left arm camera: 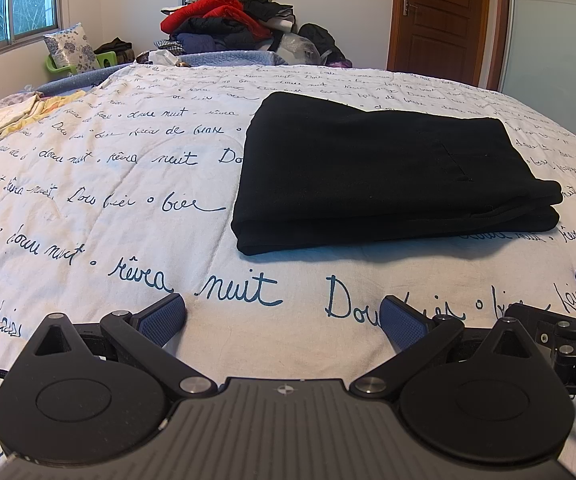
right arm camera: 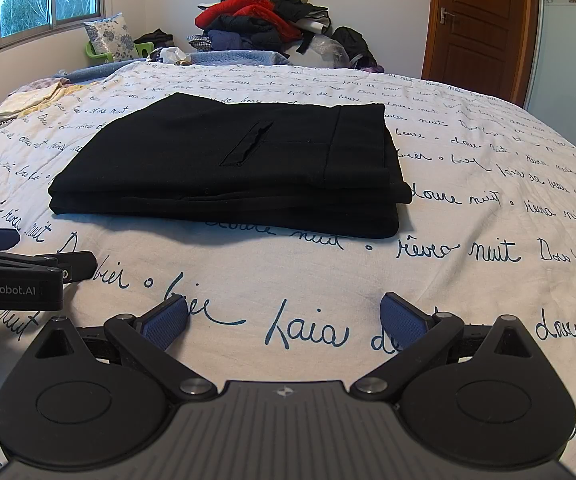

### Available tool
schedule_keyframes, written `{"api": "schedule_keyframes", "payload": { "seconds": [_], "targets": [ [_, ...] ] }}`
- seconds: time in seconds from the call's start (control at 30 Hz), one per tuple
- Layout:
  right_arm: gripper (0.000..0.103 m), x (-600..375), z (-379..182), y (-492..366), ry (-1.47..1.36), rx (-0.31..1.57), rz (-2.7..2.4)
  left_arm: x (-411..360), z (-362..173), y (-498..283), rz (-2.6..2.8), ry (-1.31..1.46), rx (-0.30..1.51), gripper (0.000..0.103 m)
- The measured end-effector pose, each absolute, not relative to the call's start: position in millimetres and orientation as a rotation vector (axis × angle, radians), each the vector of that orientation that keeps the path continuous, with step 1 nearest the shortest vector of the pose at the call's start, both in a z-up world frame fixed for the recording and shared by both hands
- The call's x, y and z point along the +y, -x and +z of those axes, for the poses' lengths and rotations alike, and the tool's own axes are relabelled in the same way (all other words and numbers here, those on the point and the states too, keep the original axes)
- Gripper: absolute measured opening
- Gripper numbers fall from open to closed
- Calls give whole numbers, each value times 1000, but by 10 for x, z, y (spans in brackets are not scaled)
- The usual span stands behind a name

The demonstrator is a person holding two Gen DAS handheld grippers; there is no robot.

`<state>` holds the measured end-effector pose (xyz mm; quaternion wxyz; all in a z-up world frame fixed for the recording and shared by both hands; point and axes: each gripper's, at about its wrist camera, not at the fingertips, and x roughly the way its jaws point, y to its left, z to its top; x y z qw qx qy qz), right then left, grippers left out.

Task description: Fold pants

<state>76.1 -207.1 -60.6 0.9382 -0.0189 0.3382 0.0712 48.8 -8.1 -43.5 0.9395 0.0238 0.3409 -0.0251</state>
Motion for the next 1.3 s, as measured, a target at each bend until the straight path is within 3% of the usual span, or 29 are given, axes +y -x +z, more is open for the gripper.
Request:
{"api": "schedule_keyframes", "payload": {
  "seconds": [1.3],
  "targets": [
    [103, -2096, -536, -755, 20, 686, 157, 99, -342, -465, -28, 9, 671, 103]
  ]
}}
